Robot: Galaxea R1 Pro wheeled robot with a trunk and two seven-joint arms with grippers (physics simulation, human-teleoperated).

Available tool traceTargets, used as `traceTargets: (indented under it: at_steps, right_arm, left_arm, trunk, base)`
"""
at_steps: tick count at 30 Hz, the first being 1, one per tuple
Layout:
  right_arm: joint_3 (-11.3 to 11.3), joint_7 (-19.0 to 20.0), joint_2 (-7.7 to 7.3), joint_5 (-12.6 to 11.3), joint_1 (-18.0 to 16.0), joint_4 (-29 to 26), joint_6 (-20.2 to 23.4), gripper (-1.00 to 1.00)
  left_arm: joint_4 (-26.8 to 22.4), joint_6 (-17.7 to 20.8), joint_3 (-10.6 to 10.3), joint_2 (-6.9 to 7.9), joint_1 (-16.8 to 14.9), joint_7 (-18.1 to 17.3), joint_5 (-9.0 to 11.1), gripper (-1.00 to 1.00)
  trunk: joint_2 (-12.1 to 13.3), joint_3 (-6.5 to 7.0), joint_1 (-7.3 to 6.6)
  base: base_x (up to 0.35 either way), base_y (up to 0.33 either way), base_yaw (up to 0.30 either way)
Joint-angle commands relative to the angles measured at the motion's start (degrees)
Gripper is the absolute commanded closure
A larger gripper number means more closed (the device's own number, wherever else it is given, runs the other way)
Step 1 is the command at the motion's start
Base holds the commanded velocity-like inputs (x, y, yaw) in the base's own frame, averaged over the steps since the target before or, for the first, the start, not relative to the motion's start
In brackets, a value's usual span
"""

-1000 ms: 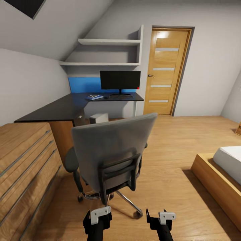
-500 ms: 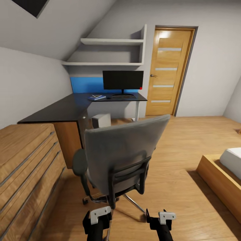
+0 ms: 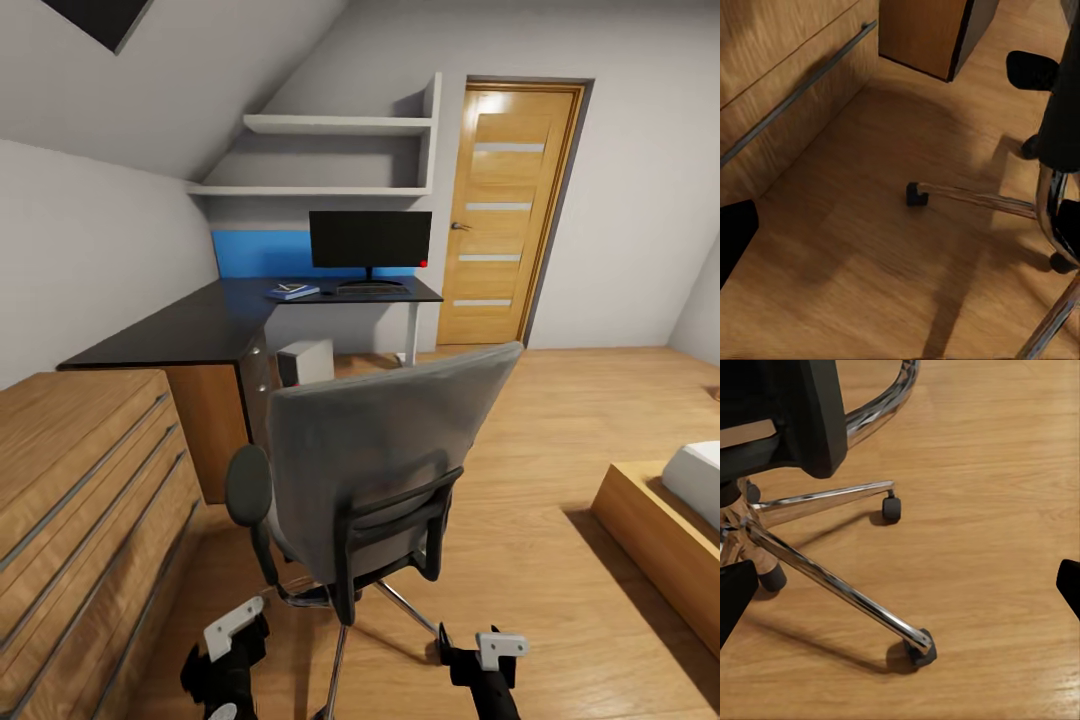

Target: In the bedroom, organize the workspace by keeping the computer under the desk, ensuring the monitor is on the desk, placing the keyboard on the desk next to the monitor, placing the mouse on the desk next to the keyboard, moving the folder from the swivel chair onto the desk next to the mouse, stacking the notebook on top of the folder with the pen on top of the notebook, and positioning the swivel chair next to the desk.

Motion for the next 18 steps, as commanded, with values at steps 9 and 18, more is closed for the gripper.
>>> traceTargets:
  at_steps: [9,18]
  right_arm:
    - [0.16,-0.54,-0.27,-0.74,-0.05,0.01,-0.26,-1.00]
    - [-1.17,-0.75,-3.62,-0.92,-0.13,-0.30,-2.08,-1.00]
  left_arm:
    - [0.15,-0.63,2.29,0.17,-0.05,0.73,1.17,-1.00]
    - [-4.01,11.81,9.71,0.32,-0.12,0.58,7.55,-1.00]
  trunk:
    - [-0.02,-0.05,-0.01]
    - [-0.02,-0.05,-0.01]
  base:
    - [0.000,0.002,0.000]
    - [0.000,0.000,0.000]
